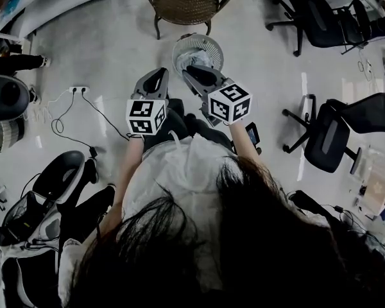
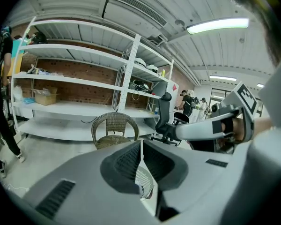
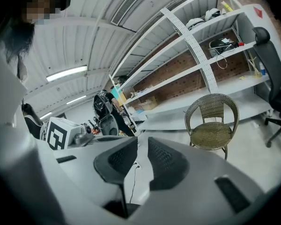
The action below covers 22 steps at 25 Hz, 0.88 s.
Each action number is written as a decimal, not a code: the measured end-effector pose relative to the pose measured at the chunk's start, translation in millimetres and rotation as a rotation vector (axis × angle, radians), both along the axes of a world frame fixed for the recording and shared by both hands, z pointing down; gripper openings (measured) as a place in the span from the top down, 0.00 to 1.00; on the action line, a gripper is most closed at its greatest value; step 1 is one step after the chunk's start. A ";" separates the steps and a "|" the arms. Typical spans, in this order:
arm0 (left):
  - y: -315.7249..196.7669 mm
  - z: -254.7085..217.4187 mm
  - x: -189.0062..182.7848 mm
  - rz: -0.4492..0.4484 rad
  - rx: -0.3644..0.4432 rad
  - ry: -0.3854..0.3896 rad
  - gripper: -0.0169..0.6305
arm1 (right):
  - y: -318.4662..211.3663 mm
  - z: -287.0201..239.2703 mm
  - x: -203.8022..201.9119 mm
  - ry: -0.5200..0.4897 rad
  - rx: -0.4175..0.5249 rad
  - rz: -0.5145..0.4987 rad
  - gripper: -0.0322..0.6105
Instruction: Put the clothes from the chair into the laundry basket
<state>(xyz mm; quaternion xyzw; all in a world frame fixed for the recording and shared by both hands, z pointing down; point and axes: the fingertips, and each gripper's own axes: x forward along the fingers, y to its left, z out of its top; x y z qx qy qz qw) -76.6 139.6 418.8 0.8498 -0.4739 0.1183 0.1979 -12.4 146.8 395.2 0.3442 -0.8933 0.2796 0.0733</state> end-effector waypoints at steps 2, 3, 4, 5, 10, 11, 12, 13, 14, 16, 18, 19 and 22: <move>11.6 -4.3 1.8 -0.009 0.007 -0.004 0.94 | 12.7 -2.8 0.9 -0.002 0.006 -0.014 0.83; 16.9 -6.1 3.0 -0.013 0.012 -0.005 0.94 | 18.4 -3.5 1.8 -0.002 0.009 -0.021 0.83; 21.9 -7.2 4.6 -0.017 0.015 -0.006 0.94 | 23.5 -3.6 3.2 0.000 0.012 -0.027 0.83; 26.6 -7.8 6.4 -0.021 0.018 -0.007 0.94 | 28.1 -3.4 5.1 0.003 0.016 -0.031 0.84; 47.4 -8.5 12.1 -0.032 0.028 -0.017 0.94 | 44.2 -4.1 14.0 0.012 0.044 -0.026 0.85; 49.9 -8.9 12.0 -0.033 0.030 -0.020 0.94 | 45.9 -4.6 15.1 0.012 0.048 -0.021 0.85; 52.0 -9.5 11.7 -0.034 0.032 -0.023 0.94 | 47.4 -5.1 15.7 0.011 0.050 -0.019 0.85; 53.9 -10.1 11.3 -0.035 0.035 -0.024 0.94 | 49.1 -5.4 16.0 0.011 0.052 -0.020 0.85; 55.9 -10.7 11.0 -0.036 0.038 -0.025 0.94 | 50.9 -5.6 16.2 0.011 0.054 -0.021 0.85; 59.6 -11.8 11.2 -0.038 0.042 -0.029 0.94 | 54.7 -5.9 16.8 0.014 0.059 -0.026 0.86; 61.7 -13.1 12.4 -0.037 0.044 -0.031 0.94 | 57.1 -6.7 17.6 0.017 0.063 -0.029 0.86; 62.2 -13.7 12.6 -0.035 0.045 -0.031 0.94 | 57.9 -7.3 17.1 0.018 0.064 -0.031 0.86; 61.3 -14.5 11.0 -0.026 0.049 -0.031 0.94 | 58.6 -8.5 12.7 0.027 0.070 -0.035 0.86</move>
